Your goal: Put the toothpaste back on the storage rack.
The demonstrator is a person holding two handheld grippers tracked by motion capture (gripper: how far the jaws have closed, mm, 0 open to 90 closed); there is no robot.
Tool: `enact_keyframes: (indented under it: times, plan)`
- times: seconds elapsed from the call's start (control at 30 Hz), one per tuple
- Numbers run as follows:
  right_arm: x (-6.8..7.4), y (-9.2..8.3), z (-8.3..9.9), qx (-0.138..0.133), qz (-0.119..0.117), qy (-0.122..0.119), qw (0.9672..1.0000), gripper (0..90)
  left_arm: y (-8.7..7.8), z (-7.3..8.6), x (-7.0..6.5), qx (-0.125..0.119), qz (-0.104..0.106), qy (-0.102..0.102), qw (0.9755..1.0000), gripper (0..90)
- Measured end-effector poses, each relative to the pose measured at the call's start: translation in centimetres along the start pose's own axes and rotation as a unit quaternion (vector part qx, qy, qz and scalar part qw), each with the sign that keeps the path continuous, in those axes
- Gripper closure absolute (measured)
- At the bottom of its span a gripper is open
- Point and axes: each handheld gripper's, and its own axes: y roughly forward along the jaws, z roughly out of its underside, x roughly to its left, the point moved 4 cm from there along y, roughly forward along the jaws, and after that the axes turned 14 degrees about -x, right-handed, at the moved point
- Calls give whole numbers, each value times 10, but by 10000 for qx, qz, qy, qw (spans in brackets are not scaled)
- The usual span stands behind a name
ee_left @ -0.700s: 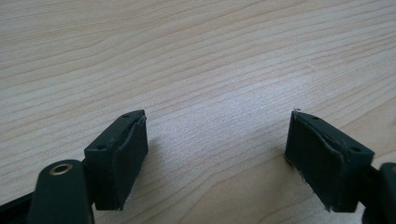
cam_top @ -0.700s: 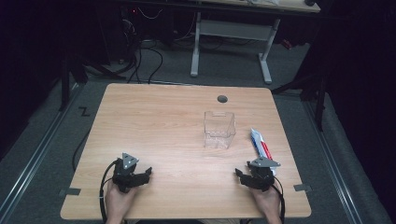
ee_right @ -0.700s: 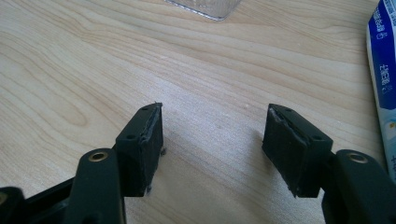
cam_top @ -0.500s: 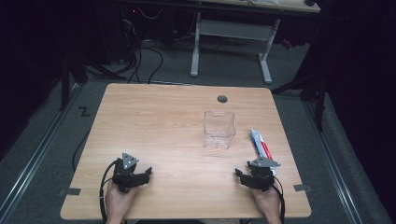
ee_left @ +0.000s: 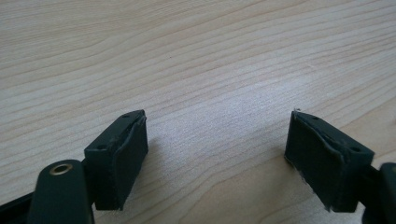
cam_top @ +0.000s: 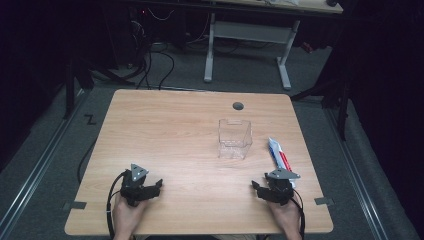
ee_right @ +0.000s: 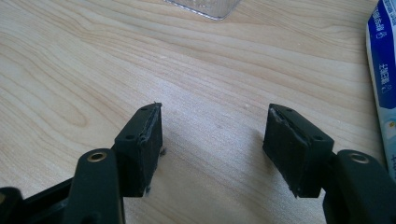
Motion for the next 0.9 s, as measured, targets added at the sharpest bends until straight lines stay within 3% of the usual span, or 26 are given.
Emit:
enact_keyframes:
  times: [0.27, 0.7, 0.9]
  plan:
    - [2, 0, 0, 2, 130, 70, 9999, 378, 0, 0, 0, 4, 1, 3, 10000, 213]
    - [0, -1, 0, -27, 111, 118, 9999, 393, 0, 0, 0, -8, -2, -5, 10000, 212]
    - [0, -4, 0, -134, 53, 258, 9996, 412, 0, 0, 0, -7, -2, -4, 10000, 212]
